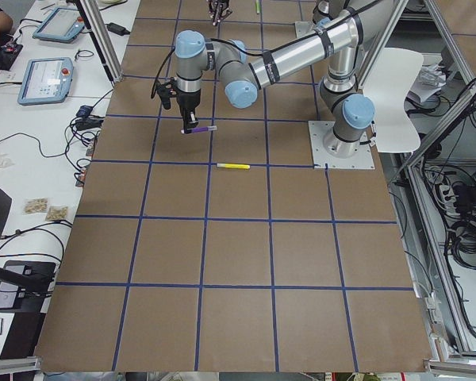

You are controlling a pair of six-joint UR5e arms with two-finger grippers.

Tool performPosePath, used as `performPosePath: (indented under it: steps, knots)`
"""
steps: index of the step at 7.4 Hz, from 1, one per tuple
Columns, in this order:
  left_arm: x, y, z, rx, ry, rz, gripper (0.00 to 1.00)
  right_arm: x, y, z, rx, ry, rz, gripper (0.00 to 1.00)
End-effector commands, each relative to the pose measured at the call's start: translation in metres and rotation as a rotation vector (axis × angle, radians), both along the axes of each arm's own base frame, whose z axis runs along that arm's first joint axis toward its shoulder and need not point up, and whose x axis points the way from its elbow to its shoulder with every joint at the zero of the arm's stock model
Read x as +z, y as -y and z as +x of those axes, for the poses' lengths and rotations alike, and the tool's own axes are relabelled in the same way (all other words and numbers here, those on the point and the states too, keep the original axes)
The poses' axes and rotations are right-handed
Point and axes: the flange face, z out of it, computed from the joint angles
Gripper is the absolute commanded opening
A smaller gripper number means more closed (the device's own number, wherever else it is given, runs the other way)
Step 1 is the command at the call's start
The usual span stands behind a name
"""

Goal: Insert purple and pink pens into pink cup

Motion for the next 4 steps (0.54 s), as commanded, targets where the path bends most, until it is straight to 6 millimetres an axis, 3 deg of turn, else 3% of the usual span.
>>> performPosePath:
  steps: [1,2,3,4]
  knots:
    - [-0.006,0.001,-0.001,0.014,-0.008,0.009,0.0,0.069,-0.013,0.117,-0.262,0.357,0.058,0.0]
    - [-0.006,0.002,-0.001,0.014,-0.009,0.007,0.0,0.104,-0.012,0.137,-0.338,0.468,0.031,0.0]
    - [-0.007,0.002,-0.001,0.016,-0.008,0.009,0.0,0.122,-0.023,0.162,-0.382,0.585,0.027,0.0]
    - [-0.009,0.002,-0.001,0.016,-0.01,0.011,0.0,0.115,-0.036,0.175,-0.431,0.639,0.036,0.0]
